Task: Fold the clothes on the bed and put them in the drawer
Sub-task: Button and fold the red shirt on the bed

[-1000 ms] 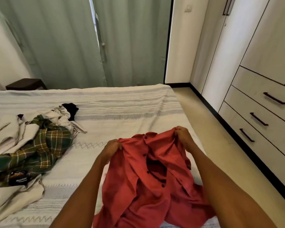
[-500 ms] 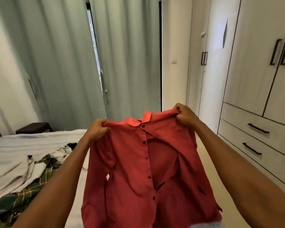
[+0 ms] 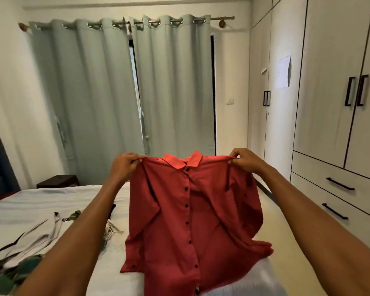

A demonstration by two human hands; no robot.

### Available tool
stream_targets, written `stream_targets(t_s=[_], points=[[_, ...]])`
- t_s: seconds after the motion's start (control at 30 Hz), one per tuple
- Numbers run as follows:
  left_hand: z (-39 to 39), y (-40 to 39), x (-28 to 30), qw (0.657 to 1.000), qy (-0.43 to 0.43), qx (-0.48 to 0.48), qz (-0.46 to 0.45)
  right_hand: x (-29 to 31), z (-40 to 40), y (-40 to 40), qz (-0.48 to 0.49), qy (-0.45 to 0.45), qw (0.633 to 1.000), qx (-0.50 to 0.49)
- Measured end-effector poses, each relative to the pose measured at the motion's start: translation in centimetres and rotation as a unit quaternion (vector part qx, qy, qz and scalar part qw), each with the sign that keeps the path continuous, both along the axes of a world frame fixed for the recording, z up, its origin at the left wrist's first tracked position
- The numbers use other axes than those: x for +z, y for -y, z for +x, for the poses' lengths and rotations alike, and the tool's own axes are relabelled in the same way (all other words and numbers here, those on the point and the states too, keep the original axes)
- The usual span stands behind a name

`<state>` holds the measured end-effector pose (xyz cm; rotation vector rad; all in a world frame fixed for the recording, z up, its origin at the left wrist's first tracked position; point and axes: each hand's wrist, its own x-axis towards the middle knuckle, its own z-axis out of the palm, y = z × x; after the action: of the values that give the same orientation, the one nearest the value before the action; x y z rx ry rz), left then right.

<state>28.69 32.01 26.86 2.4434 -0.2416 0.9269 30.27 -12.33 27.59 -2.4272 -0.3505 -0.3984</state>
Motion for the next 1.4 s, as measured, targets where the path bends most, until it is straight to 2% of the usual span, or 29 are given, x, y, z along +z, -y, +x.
stream_targets(t_s=[0.1, 0.2, 0.3, 0.43, 0.5, 0.6, 0.7, 0.77, 0.87, 0.9, 1.0, 1.1, 1.23, 1.4], points=[[-0.7, -0.4, 0.5, 0.998, -0.011, -0.007, -0.063, -0.9, -0.8, -0.6, 0.061, 0.021, 0.998, 0.008], [-0.9, -1.2, 0.8, 0.993, -0.066, -0.028, -0.092, -2.1, -2.3, -1.9, 0.046, 0.040, 0.997, 0.050], [-1.1, -1.4, 0.6, 0.992, -0.099, 0.023, -0.076, -4.1, -3.8, -3.4, -0.030, 0.002, 0.995, 0.099], [-1.1, -1.6, -2.3, 0.975, -0.175, 0.041, -0.132, -9.8, -5.5, -6.4, -0.073, -0.076, 0.984, 0.143], [-1.5, -2.0, -4.4, 0.975, -0.174, 0.046, -0.133, -12.7, -6.7, -8.1, -0.060, -0.124, 0.977, 0.165], [-4.1, -1.8, -7.0, 0.978, -0.167, 0.071, -0.102, -16.4, -8.3, -9.8, -0.022, -0.134, 0.977, 0.164], [-5.6, -2.9, -9.6, 0.979, -0.168, 0.084, -0.080, -19.2, -8.9, -11.2, -0.051, -0.093, 0.984, 0.143], [-6.0, -4.3, -11.5, 0.979, -0.182, 0.078, -0.040, -20.7, -9.1, -12.1, -0.129, -0.042, 0.984, 0.119], [-6.9, -6.0, -13.9, 0.979, -0.184, 0.076, 0.033, -22.9, -9.7, -12.9, -0.275, 0.103, 0.953, 0.066], [-7.4, -6.4, -14.6, 0.981, -0.171, 0.078, 0.035, -23.5, -10.2, -13.1, -0.294, 0.157, 0.941, 0.049], [-10.1, -6.4, -17.7, 0.985, -0.141, 0.094, 0.021, -26.7, -12.7, -13.5, -0.242, 0.243, 0.935, 0.087], [-13.8, -6.7, -23.5, 0.979, -0.177, 0.093, 0.025, -32.1, -14.7, -13.0, -0.236, 0.270, 0.922, 0.147], [-18.3, -8.3, -32.0, 0.953, -0.268, 0.135, 0.040, -37.2, -17.4, -11.8, -0.237, 0.239, 0.925, 0.179], [-20.0, -8.6, -34.6, 0.957, -0.251, 0.106, 0.095, -38.0, -19.2, -12.4, -0.224, 0.252, 0.928, 0.156]])
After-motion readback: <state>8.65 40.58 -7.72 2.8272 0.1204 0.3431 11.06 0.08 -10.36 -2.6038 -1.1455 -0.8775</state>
